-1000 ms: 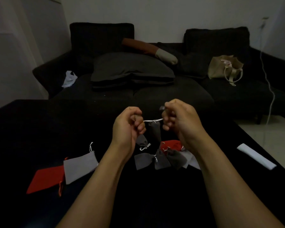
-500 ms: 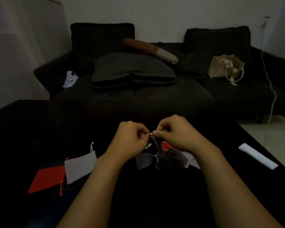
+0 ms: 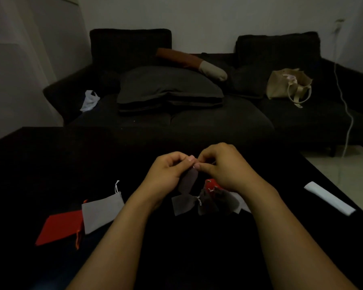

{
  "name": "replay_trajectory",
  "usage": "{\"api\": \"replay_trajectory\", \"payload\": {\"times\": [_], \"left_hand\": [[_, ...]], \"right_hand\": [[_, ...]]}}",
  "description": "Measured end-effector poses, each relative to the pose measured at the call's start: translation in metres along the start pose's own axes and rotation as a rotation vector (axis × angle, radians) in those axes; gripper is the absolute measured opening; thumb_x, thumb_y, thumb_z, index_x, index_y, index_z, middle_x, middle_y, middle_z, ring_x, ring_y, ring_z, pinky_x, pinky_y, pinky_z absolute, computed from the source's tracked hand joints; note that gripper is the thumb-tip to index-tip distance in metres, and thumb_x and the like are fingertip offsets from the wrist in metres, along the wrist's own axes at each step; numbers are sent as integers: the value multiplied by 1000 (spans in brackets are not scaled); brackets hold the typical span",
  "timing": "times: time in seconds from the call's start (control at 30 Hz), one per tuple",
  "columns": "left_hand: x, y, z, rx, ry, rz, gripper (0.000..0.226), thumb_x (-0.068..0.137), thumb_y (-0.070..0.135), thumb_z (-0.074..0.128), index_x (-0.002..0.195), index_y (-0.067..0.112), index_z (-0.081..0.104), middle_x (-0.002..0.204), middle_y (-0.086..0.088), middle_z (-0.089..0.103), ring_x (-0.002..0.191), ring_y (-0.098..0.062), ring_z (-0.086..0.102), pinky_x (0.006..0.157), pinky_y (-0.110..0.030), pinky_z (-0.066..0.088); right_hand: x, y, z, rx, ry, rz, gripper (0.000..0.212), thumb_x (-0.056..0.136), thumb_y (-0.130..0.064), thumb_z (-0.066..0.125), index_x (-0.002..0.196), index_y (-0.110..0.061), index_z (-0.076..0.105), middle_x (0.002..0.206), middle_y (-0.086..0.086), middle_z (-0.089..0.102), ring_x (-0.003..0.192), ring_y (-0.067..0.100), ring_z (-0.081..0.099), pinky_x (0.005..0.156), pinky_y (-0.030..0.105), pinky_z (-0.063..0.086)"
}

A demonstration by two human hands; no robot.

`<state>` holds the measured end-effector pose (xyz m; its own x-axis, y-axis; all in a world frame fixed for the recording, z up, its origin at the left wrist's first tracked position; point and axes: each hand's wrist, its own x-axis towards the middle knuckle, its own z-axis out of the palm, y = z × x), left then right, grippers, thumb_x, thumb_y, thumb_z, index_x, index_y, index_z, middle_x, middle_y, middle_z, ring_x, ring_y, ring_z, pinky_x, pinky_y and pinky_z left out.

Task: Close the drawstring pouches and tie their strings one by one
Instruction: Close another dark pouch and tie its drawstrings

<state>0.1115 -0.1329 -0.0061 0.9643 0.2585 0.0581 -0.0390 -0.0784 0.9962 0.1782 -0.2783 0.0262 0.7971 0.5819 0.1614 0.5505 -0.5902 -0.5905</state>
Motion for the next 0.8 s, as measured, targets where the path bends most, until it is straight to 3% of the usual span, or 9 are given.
{"api": "replay_trajectory", "payload": {"times": [0.17, 0.27, 0.37, 0.5, 0.63, 0.73, 0.8], "left_hand": [[-2, 4, -2, -251, 120, -66, 19, 90, 18, 67, 94, 1, 76, 95, -15, 76, 88, -22, 73, 79, -31, 59], [-3, 9, -4, -228, 119, 38, 15, 92, 13, 64, 88, 7, 77, 92, -11, 77, 86, -17, 73, 73, -24, 58], [-7, 13, -8, -95, 77, 125, 15, 93, 12, 62, 96, 8, 76, 94, -9, 77, 91, -18, 73, 81, -26, 58], [-13, 17, -10, -35, 20, 187, 10, 85, 17, 69, 87, 16, 79, 89, -8, 78, 87, -18, 74, 77, -27, 58], [-14, 18, -19, -64, -52, 157, 10, 73, 22, 71, 75, 23, 81, 82, -5, 78, 79, -12, 74, 69, -20, 54], [-14, 16, -25, 40, -122, 137, 11, 71, 23, 71, 74, 26, 81, 83, -2, 78, 80, -9, 73, 71, -19, 53], [-14, 14, -29, 94, -177, 110, 13, 74, 26, 70, 79, 25, 81, 88, -4, 78, 85, -12, 73, 76, -24, 54]], "right_hand": [[0, -1, 4, 173, 110, 29, 4, 85, -25, 75, 84, -21, 78, 75, -4, 72, 69, 5, 67, 66, 21, 58], [-1, -1, 0, 454, 126, 13, 3, 84, -9, 75, 83, -11, 76, 71, 9, 74, 65, 14, 70, 70, 30, 61], [-5, -1, -8, 618, 114, -35, 12, 85, -1, 71, 96, -7, 71, 72, 19, 72, 63, 19, 68, 68, 28, 59], [-12, -6, -19, 501, 1, -158, 15, 85, -4, 72, 99, -11, 72, 75, 13, 74, 70, 22, 72, 71, 25, 59], [-14, -12, -23, 439, -65, -199, 12, 83, -5, 74, 93, -11, 74, 76, 11, 74, 71, 21, 73, 72, 27, 60], [-13, -14, -25, 339, -156, -180, 9, 83, -5, 74, 90, -11, 73, 74, 9, 75, 73, 22, 74, 74, 29, 61], [-13, -15, -25, 263, -222, -161, 7, 86, -7, 71, 92, -11, 71, 76, 10, 74, 74, 18, 73, 73, 23, 58]]}}
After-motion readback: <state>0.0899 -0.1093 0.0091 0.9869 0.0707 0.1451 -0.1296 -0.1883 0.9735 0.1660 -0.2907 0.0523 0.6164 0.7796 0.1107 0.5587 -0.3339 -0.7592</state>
